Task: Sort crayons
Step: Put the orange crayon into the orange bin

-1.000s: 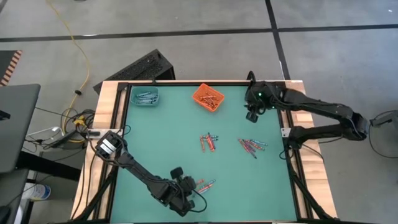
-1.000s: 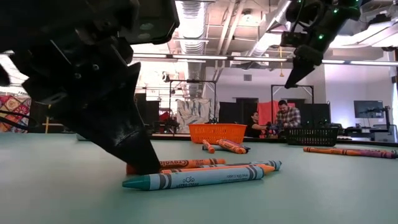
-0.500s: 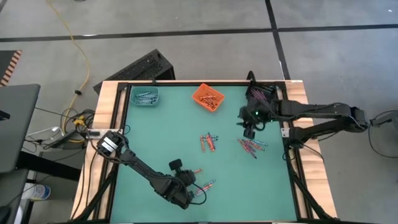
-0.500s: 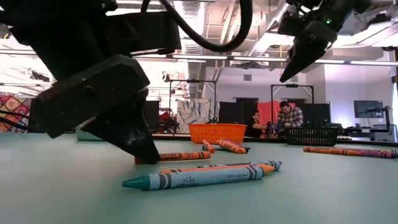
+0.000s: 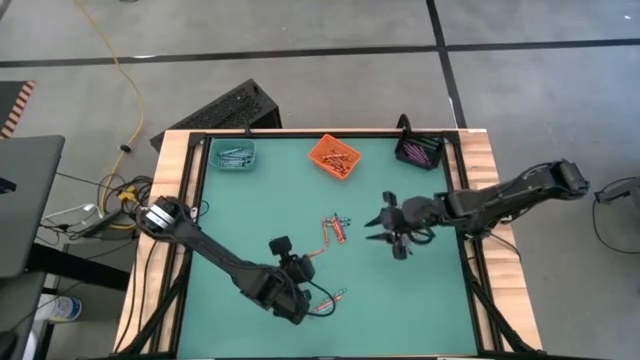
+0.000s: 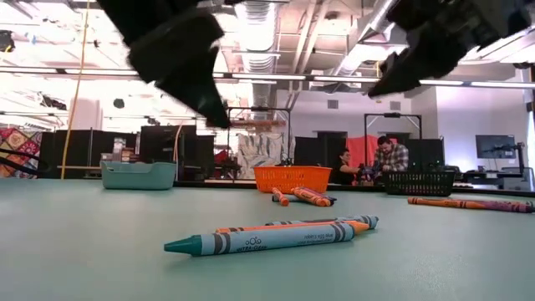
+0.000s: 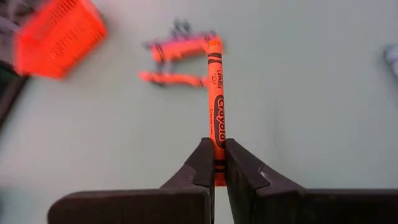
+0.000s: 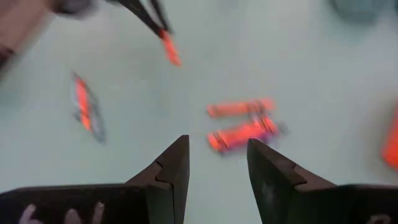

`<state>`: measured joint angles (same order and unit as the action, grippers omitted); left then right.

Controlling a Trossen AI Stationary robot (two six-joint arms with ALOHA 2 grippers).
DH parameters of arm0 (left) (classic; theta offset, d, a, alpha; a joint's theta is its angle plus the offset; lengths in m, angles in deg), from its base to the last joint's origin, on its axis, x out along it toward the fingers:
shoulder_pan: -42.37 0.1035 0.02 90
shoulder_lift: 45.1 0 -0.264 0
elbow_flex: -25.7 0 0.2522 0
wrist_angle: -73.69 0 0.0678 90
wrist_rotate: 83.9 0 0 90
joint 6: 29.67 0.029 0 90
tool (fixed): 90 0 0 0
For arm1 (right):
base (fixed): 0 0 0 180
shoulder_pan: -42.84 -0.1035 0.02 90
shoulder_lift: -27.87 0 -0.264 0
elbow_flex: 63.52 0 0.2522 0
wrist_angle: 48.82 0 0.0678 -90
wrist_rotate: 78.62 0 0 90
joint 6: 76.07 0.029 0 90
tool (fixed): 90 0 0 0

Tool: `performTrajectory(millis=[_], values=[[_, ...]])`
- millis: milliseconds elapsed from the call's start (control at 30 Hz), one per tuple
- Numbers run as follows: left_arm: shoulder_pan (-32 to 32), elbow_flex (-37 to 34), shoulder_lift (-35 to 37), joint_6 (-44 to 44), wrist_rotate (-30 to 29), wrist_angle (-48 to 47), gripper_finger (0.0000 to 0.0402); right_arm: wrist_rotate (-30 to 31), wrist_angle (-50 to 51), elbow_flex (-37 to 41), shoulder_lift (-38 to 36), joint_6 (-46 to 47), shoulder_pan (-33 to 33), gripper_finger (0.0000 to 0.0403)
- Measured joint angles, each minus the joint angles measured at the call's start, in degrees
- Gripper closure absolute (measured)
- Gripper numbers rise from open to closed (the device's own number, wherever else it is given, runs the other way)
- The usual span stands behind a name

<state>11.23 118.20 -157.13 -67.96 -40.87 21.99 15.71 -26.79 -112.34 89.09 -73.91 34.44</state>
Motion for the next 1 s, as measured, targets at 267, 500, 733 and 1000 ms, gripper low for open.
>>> performTrajectory(millis=[267,500,733,1000], values=[[1.16,0.04,4.99,11.64,-5.95,4.33,0.0398,0.05,-28.28,8.86,-0.02,-1.87,-6.89,0.0250],[1.89,0.09,6.67,27.32,-5.79,17.63,0.0398,0.07,-39.87,11.50,1.30,-3.23,-9.93,0.0250],[3.76,0.11,6.77,37.93,-1.87,27.80,0.0398,2.60,-54.12,10.61,8.56,-10.35,-13.03,0.0250],[3.81,0.11,7.73,42.82,-0.74,31.58,0.0398,7.85,-59.91,10.20,10.06,-16.18,-15.28,0.0250]])
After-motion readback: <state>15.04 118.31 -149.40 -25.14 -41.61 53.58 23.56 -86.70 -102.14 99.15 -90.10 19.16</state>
